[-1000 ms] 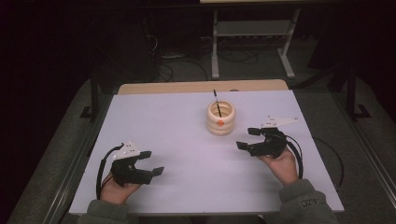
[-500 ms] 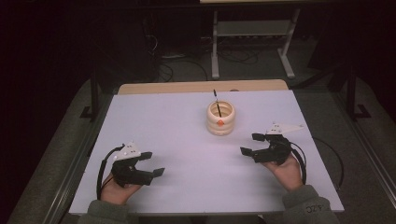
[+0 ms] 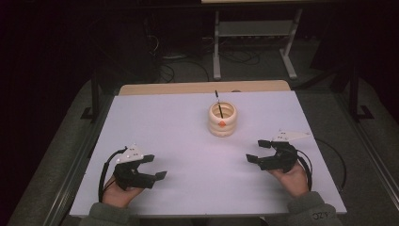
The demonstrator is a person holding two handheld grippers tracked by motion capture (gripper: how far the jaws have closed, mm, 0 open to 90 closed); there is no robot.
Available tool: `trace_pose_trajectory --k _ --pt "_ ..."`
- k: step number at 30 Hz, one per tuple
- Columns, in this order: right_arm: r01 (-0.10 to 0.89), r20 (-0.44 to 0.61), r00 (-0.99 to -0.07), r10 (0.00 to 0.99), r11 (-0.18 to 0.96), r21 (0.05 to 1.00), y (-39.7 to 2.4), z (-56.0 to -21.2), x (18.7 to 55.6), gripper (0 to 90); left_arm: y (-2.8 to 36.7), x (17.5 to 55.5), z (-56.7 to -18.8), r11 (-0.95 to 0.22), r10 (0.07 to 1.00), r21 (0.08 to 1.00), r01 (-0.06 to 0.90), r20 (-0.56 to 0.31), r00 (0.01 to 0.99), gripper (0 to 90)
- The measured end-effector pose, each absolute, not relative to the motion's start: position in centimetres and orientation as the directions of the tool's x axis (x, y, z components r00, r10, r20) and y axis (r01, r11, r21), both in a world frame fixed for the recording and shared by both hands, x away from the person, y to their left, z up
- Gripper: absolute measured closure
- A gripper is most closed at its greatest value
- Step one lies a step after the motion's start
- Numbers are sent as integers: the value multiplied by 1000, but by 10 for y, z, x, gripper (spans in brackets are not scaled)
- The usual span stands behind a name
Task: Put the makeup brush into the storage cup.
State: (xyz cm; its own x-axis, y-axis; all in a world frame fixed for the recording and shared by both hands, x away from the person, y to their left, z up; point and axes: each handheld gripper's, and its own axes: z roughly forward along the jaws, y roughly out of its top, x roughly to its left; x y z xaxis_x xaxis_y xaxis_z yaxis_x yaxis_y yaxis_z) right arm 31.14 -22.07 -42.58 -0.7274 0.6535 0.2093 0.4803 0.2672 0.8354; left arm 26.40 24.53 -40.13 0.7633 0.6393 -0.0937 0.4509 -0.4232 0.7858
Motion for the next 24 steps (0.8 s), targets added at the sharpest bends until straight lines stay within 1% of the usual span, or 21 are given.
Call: trace_pose_trajectory --k 24 --pt "478 225 -735 640 253 841 -231 -431 291 167 245 260 -406 -426 636 780 458 -102 765 214"
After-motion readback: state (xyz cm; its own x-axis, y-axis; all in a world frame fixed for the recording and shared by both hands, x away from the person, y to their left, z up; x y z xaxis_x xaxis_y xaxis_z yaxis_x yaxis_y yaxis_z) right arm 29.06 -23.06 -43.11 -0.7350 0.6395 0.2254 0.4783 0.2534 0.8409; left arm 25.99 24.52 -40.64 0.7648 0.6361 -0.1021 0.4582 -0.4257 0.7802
